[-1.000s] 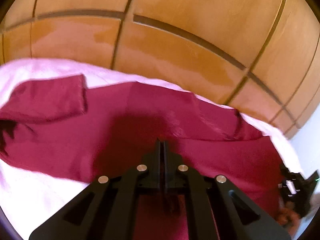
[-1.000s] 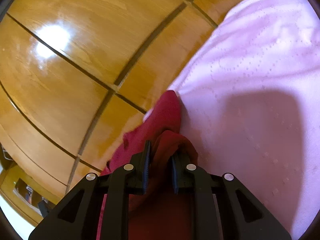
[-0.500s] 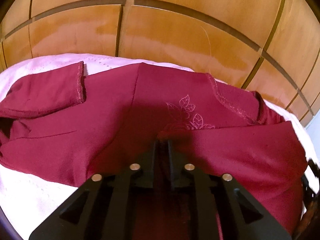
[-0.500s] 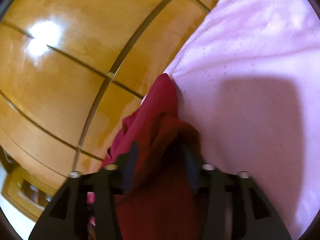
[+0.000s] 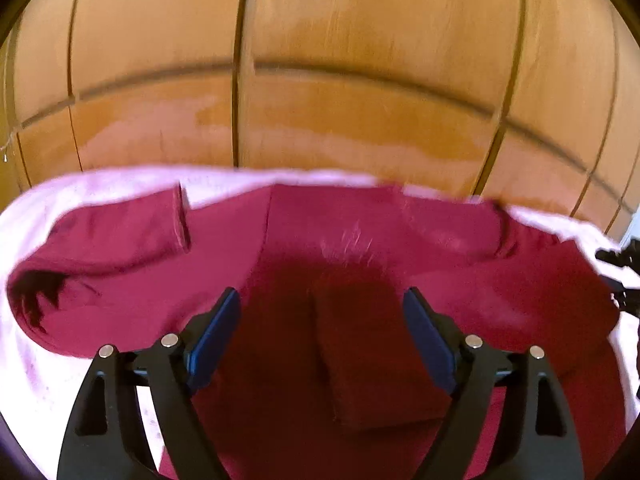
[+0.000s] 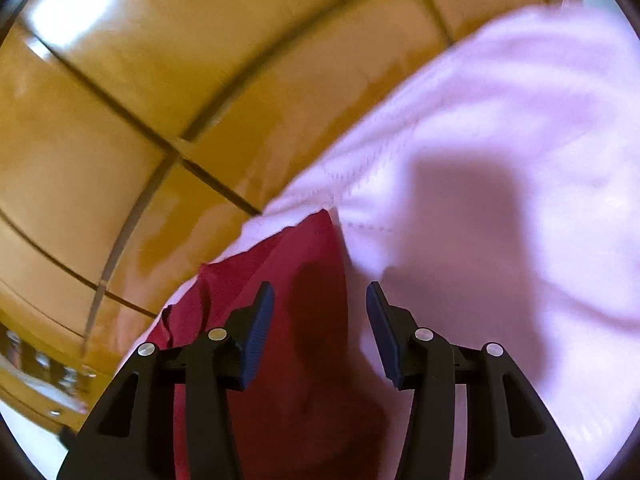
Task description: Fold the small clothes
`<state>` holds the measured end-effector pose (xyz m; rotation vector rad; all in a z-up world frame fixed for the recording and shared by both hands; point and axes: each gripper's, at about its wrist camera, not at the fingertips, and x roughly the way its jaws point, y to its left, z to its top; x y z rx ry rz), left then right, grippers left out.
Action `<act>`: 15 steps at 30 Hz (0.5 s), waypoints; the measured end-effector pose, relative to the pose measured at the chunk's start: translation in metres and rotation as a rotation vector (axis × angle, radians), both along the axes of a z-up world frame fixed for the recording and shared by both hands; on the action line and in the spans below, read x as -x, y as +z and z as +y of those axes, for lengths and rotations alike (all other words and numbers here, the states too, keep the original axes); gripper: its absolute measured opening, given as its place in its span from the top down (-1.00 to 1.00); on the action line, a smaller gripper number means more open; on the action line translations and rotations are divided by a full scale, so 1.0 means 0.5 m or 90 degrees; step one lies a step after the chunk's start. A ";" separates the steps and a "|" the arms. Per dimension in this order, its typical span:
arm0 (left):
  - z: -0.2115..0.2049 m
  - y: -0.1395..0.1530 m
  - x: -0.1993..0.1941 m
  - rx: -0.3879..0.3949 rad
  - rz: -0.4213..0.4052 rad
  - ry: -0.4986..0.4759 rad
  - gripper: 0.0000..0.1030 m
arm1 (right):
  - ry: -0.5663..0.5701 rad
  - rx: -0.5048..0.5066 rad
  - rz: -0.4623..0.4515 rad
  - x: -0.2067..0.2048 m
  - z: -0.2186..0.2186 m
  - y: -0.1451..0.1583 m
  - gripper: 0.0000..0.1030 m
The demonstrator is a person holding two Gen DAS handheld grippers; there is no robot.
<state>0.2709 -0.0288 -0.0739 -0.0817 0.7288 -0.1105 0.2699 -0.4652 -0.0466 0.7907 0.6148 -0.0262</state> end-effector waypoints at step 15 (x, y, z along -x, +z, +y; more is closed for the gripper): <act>0.004 -0.043 -0.042 0.023 0.066 -0.017 -0.80 | -0.080 0.209 0.006 -0.019 0.009 0.030 0.84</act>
